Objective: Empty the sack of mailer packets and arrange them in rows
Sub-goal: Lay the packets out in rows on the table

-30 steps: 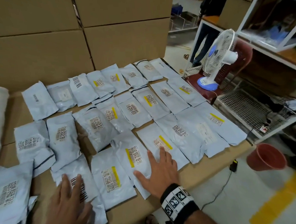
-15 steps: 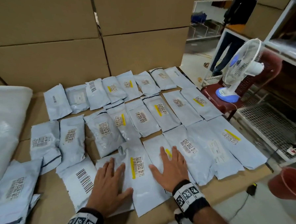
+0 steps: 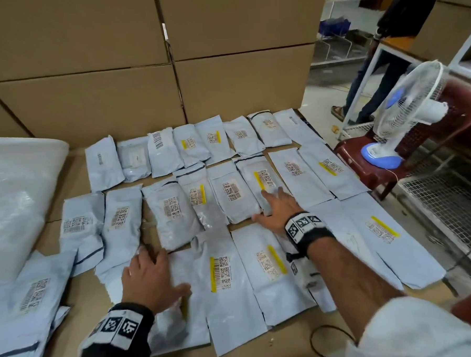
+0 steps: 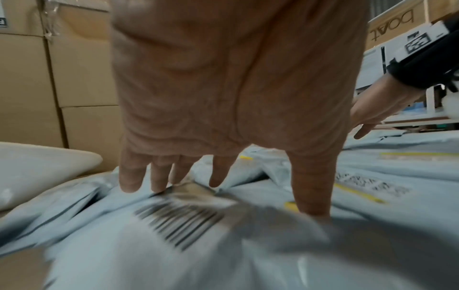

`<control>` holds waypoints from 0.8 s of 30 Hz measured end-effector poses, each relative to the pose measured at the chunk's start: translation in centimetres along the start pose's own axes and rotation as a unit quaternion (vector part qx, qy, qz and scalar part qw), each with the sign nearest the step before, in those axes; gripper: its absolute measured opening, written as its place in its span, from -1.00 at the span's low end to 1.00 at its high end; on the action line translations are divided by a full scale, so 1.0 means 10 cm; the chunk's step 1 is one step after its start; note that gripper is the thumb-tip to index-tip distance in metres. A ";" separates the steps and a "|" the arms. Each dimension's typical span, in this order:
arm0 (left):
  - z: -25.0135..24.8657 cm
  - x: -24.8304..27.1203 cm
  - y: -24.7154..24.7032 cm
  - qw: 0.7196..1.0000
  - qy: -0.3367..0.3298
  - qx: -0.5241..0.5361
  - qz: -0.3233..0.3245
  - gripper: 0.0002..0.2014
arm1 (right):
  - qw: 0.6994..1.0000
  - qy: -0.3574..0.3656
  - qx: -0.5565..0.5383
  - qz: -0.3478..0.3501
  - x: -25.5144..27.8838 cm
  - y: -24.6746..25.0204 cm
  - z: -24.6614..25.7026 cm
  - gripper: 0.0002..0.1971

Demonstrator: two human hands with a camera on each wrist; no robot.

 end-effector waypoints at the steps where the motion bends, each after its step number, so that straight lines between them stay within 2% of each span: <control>1: 0.06 0.06 -0.05 1.000 0.003 -0.001 0.009 0.10 | 0.999 0.008 0.037 0.036 -0.06 -0.05 -0.03 -0.02; 4: 0.26 0.26 -0.18 0.999 -0.016 0.036 0.034 0.14 | 0.990 0.018 0.098 0.100 -0.13 -0.18 -0.11 0.04; 7: 0.46 0.41 -0.25 0.993 -0.062 0.090 0.034 0.16 | 0.991 0.022 0.110 0.078 -0.12 -0.22 -0.13 0.05; 10: 0.62 0.50 -0.30 0.988 -0.092 0.120 0.017 0.13 | 0.989 0.037 0.134 0.044 -0.03 -0.17 0.06 0.06; 11: 0.66 0.51 -0.29 0.986 -0.097 0.134 -0.004 0.09 | 0.990 0.052 0.130 0.018 0.05 -0.15 0.20 0.06; 13: 0.72 0.52 -0.23 0.980 -0.092 0.158 -0.084 -0.04 | 0.988 0.113 0.107 -0.022 0.26 -0.16 0.60 0.04; 15: 0.80 0.47 -0.13 0.967 -0.068 0.188 -0.158 -0.22 | 0.975 0.197 0.100 -0.012 0.45 -0.31 1.07 -0.02; 16: 0.85 0.42 -0.09 0.965 -0.056 0.190 -0.173 -0.27 | 0.967 0.235 0.096 -0.005 0.49 -0.44 1.29 -0.05; 18: 0.94 0.24 -0.04 0.972 -0.035 0.160 -0.166 -0.26 | 0.957 0.276 0.091 0.019 0.50 -0.70 1.68 -0.14; 20: 1.00 0.04 -0.03 0.983 -0.030 0.112 -0.144 -0.22 | 0.953 0.275 0.111 0.058 0.45 -0.89 1.93 -0.24; 22: 1.01 -0.09 -0.03 0.992 -0.042 0.087 -0.085 -0.20 | 0.955 0.249 0.133 0.086 0.41 -1.00 2.06 -0.30; 24: 1.00 -0.17 -0.08 0.994 -0.067 0.080 -0.025 -0.17 | 0.961 0.236 0.118 0.082 0.36 -1.08 2.12 -0.32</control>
Point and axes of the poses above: each hand's wrist, its own x-axis away from the middle knuckle, its own y-axis out of the back of the hand, z = x × y, the point moved 1 cm from there along -x, towards the middle knuckle, and after that the axes turned 6 degrees about -z, right-handed, at the moved point
